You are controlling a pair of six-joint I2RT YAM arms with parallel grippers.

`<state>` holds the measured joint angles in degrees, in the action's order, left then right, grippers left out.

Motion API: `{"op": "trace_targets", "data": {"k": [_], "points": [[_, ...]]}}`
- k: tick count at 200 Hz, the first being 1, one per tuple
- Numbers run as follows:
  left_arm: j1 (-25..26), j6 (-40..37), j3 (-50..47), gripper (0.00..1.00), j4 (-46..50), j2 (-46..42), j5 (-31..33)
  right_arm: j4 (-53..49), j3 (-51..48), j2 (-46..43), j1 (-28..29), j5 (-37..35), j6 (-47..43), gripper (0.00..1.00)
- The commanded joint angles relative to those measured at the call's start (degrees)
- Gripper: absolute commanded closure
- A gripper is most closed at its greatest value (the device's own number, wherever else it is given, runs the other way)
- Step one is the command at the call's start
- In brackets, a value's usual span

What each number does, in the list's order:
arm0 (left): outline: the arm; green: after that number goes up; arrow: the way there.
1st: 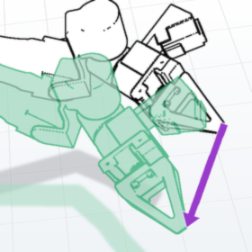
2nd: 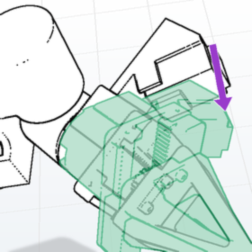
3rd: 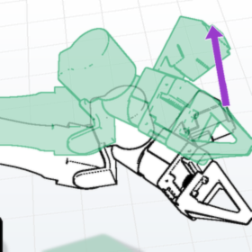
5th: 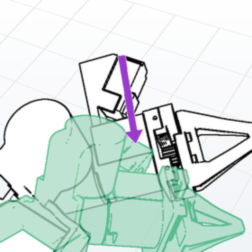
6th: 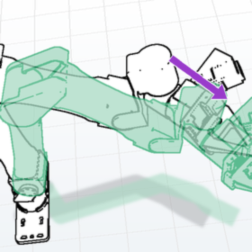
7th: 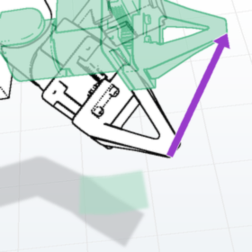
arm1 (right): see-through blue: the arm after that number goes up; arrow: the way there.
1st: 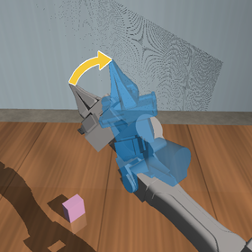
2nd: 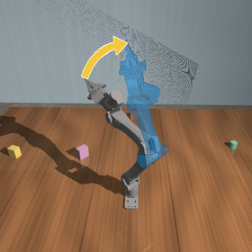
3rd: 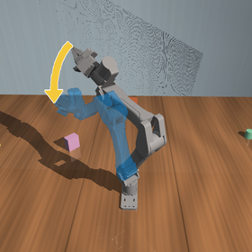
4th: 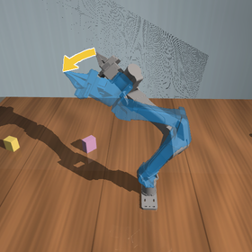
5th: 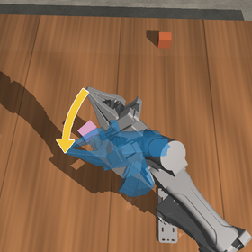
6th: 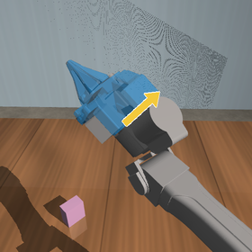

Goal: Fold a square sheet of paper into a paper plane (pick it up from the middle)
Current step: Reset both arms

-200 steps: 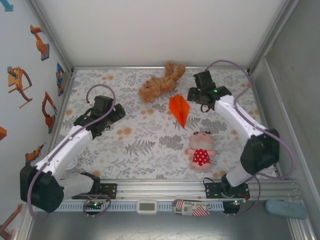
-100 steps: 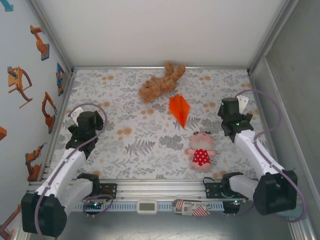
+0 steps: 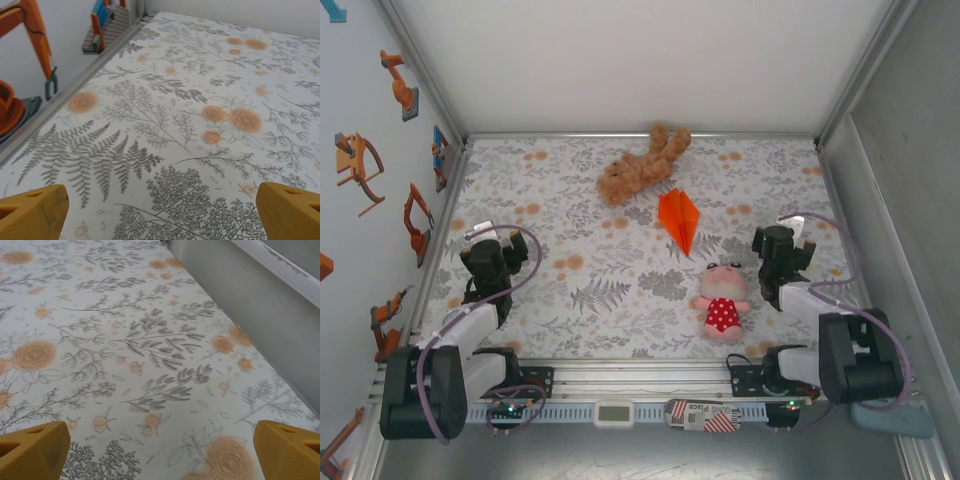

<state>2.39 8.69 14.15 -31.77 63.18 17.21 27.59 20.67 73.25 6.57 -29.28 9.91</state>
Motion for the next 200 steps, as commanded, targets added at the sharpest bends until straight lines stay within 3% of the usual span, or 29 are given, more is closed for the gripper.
{"op": "trace_targets", "data": {"k": [1, 56, 96, 121, 140, 150, 156, 200], "points": [[-0.9, -3.05, -0.55, 0.04, -11.79, 4.39, -8.06, 13.39, -0.25, 3.08, -0.31, 5.06, -5.28, 0.07], [-1.25, -5.58, 1.48, 0.04, -23.71, 17.33, -12.05, 26.95, -2.27, 11.24, -1.85, 11.97, -9.55, 0.08], [-1.34, -5.6, 3.82, 0.04, -27.0, 25.15, -12.49, 29.84, -2.7, 14.69, -4.56, 16.18, -7.37, 0.08], [-1.26, -4.99, 5.06, 0.04, -23.16, 24.4, -10.63, 29.17, -1.72, 15.41, -4.82, 16.52, -7.21, 0.08], [-0.06, -4.75, 8.78, 0.04, -16.12, 24.68, -5.8, 26.95, -0.62, 15.42, -5.0, 14.31, -6.06, 0.08], [0.08, -5.07, 8.41, 0.04, -18.42, 25.42, -5.44, 25.74, -0.13, 15.2, -5.42, 13.76, -5.11, 0.08], [0.14, -5.17, 8.36, 0.04, -18.7, 25.52, -5.48, 25.43, 0.07, 15.28, -5.8, 14.27, -4.76, 0.01], [0.58, -5.43, 8.54, 0.04, -17.55, 25.07, -4.82, 25.05, 0.16, 15.22, -5.99, 14.53, -4.7, 0.0]]}}
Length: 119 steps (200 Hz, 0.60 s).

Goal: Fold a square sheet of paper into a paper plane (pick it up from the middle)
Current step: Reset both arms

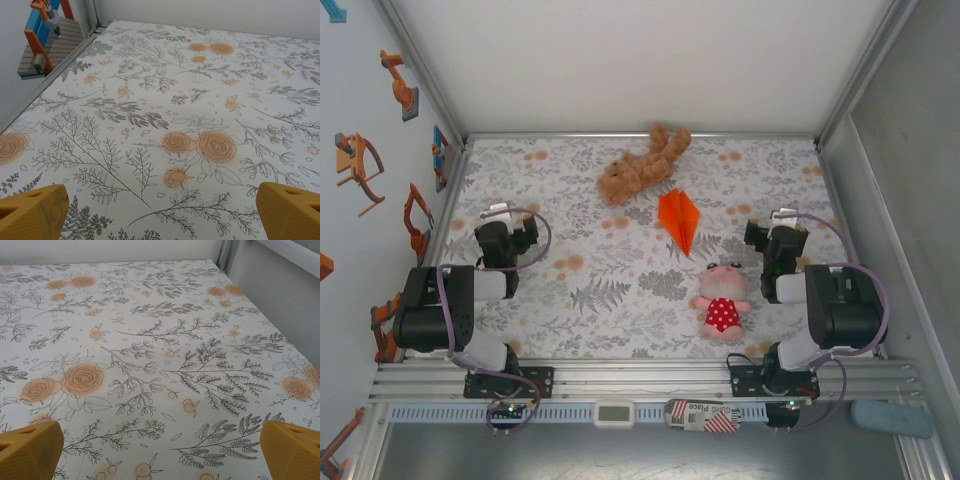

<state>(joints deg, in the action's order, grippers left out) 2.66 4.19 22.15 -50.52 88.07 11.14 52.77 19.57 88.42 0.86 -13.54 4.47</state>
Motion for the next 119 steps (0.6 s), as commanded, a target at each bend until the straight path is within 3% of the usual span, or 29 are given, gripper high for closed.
{"op": "trace_targets", "data": {"k": [1, 119], "points": [[0.32, -0.93, 0.53, 0.04, 1.08, 0.26, 1.25, -0.13, 1.26, 0.07, -0.31, -1.21, 0.73, 0.0], [0.16, -0.84, 0.7, 0.04, 1.49, 0.36, 0.88, -0.23, 1.13, -0.09, -0.42, -1.09, 0.76, 0.0]]}}
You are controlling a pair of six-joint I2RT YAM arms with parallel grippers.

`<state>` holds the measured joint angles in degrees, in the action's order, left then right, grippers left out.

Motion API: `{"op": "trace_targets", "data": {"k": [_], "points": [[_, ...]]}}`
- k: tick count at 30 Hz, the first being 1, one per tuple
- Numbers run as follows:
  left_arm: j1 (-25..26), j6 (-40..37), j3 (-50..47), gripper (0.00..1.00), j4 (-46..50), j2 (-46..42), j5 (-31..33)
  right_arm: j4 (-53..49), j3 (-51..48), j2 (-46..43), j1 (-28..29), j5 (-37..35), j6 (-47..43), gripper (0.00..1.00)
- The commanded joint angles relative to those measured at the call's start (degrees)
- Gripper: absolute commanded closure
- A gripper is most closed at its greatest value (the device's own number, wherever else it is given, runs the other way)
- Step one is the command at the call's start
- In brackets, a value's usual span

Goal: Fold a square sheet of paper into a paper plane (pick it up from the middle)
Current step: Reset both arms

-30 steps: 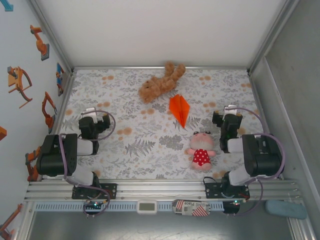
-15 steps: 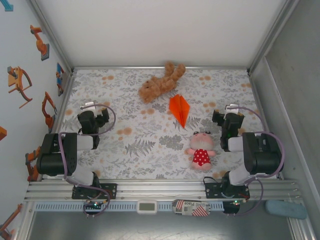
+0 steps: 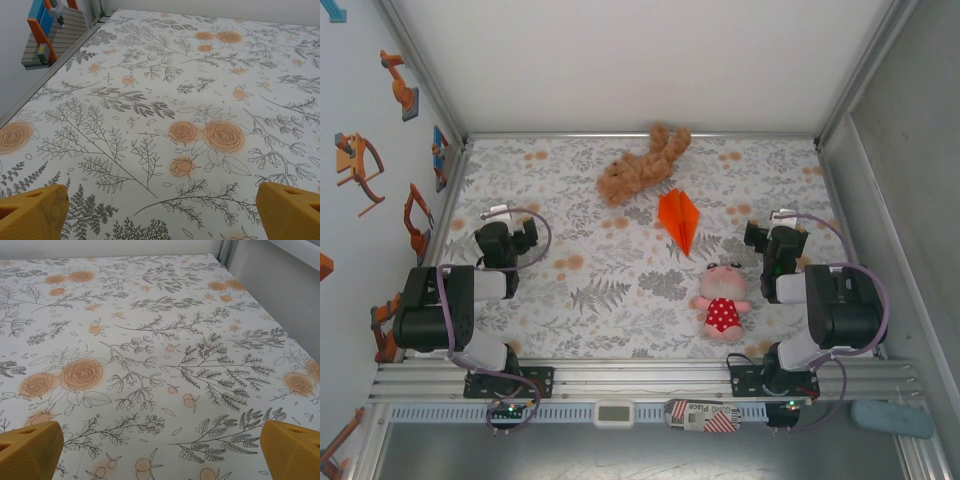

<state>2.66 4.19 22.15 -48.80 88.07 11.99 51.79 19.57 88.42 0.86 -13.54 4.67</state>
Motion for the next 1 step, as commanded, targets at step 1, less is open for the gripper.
{"op": "trace_targets", "data": {"k": [1], "points": [[0.2, -0.85, 0.7, 0.04, -0.24, 0.35, 0.04, 0.76, 1.11, -0.13, -0.38, -1.07, 0.59, 0.0]]}}
